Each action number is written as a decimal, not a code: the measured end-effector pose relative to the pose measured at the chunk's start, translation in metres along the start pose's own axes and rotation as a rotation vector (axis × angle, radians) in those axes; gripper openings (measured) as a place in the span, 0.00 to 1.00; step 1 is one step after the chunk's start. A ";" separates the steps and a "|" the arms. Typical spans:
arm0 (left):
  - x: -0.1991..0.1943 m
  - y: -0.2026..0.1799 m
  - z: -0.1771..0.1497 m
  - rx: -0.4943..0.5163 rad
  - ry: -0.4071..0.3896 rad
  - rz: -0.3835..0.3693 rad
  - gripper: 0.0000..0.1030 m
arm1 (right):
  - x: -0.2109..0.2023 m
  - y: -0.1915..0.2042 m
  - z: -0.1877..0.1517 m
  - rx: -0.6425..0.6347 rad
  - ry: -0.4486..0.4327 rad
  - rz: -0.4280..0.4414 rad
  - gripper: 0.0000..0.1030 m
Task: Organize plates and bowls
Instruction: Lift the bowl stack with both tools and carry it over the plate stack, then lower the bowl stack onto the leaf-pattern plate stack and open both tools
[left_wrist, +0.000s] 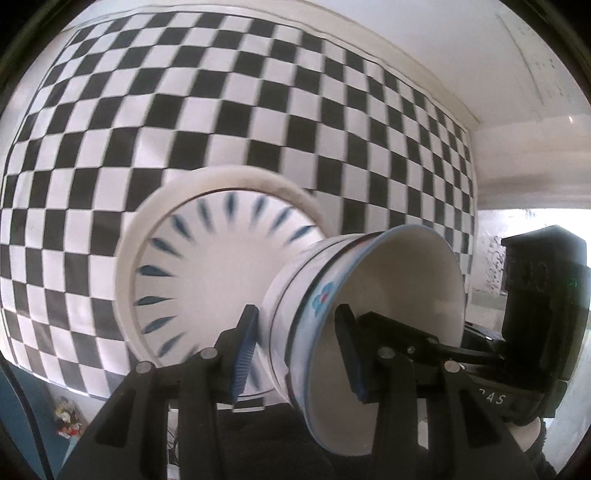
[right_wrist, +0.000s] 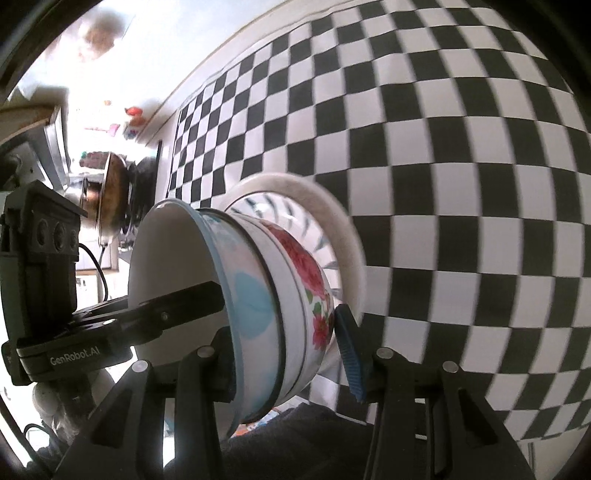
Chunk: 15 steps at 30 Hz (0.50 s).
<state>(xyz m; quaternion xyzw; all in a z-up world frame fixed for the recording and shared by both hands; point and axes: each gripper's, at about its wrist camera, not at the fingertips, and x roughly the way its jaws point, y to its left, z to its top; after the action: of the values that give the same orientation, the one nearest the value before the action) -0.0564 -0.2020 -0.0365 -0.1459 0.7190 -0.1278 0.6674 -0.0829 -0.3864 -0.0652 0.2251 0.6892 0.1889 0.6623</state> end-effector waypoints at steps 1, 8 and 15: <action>0.000 0.006 0.000 -0.008 -0.002 0.002 0.37 | 0.006 0.004 0.000 -0.004 0.006 -0.003 0.45; 0.011 0.045 0.004 -0.056 -0.003 0.011 0.37 | 0.045 0.027 0.006 -0.035 0.038 -0.046 0.45; 0.014 0.060 0.008 -0.067 -0.015 0.013 0.37 | 0.061 0.033 0.008 -0.034 0.038 -0.065 0.44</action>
<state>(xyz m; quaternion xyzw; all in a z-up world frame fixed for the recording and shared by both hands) -0.0519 -0.1523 -0.0730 -0.1646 0.7187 -0.0983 0.6684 -0.0745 -0.3249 -0.0977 0.1877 0.7054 0.1830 0.6585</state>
